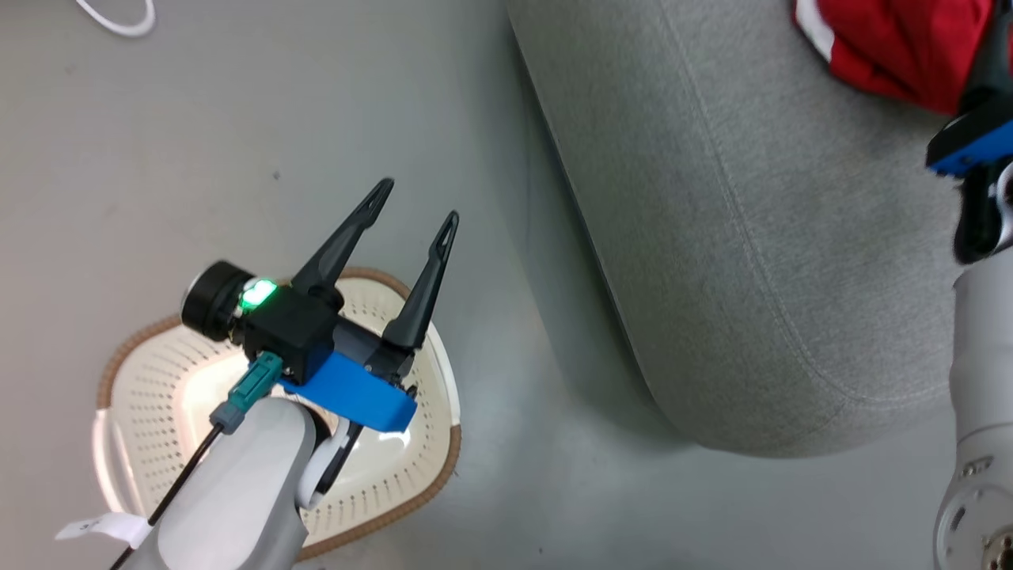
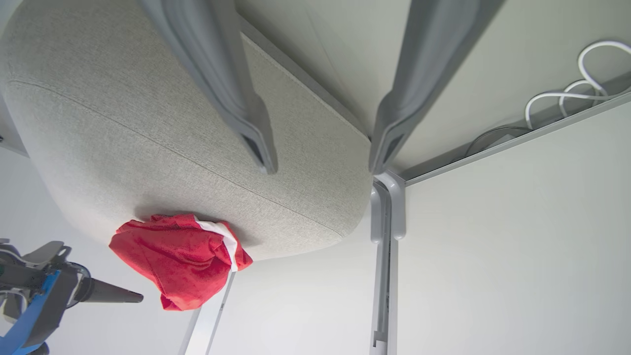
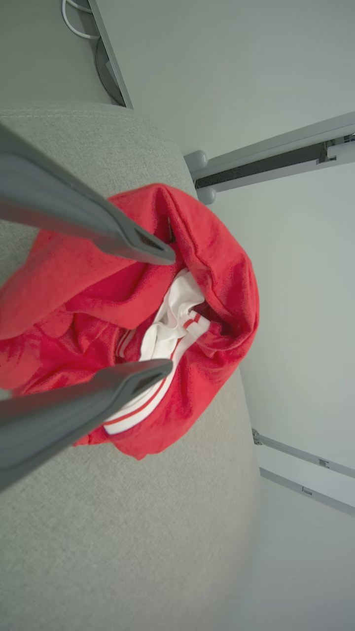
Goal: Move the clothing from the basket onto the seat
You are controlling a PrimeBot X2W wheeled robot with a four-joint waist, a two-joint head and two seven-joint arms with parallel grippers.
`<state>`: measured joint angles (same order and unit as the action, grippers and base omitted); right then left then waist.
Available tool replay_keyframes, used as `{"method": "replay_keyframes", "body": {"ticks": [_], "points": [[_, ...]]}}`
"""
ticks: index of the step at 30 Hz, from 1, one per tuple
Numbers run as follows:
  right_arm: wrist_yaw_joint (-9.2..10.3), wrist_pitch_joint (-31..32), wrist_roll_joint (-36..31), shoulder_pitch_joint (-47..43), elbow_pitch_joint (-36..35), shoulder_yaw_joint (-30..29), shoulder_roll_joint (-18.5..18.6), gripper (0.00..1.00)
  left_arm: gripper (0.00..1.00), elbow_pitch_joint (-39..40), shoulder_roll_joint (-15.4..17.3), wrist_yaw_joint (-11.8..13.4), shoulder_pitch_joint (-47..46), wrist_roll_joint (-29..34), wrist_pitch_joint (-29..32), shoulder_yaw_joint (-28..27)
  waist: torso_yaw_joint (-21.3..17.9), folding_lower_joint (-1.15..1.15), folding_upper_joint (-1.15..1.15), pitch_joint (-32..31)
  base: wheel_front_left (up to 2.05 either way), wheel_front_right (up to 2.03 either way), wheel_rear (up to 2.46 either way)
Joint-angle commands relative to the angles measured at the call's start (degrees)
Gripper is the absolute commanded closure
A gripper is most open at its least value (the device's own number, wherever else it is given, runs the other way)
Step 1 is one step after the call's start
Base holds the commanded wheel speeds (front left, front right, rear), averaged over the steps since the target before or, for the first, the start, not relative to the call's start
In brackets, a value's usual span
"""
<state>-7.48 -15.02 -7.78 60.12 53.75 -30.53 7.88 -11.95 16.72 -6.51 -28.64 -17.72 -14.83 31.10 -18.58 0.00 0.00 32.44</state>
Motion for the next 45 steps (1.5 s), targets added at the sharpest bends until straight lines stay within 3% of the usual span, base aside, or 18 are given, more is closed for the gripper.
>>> {"method": "replay_keyframes", "body": {"ticks": [1, 12, 27, 45], "points": [[-0.02, -0.2, 1.0, -2.5, -1.0, 1.4, -0.1, 0.00, 0.00, -1.1, -0.6, 0.5, 1.7, -0.7, -0.4, -0.9, 1.9, 0.00, 0.00, -6.7, 0.00, 0.00, 0.00], [-0.03, -0.2, 5.7, -21.6, -13.0, 11.7, -2.1, 0.00, 0.00, -3.1, -4.9, 1.8, 14.0, -1.3, -0.4, -11.8, 7.8, 0.00, 0.00, -22.0, 0.00, 0.00, 0.00], [-0.03, 0.1, 14.8, -50.4, -34.6, 19.1, -5.0, 0.00, 0.00, -6.4, -9.2, 0.9, 23.1, 0.9, -0.4, -24.2, 17.5, 0.00, 0.00, -31.1, 0.00, 0.00, 0.00], [-0.03, 3.7, 19.6, -57.8, -40.0, 25.3, -5.0, 0.00, 0.00, -12.8, -9.2, -0.7, 23.4, 2.1, -0.4, -27.0, 21.4, 0.00, 0.00, -32.9, 0.00, 0.00, 0.00]]}}
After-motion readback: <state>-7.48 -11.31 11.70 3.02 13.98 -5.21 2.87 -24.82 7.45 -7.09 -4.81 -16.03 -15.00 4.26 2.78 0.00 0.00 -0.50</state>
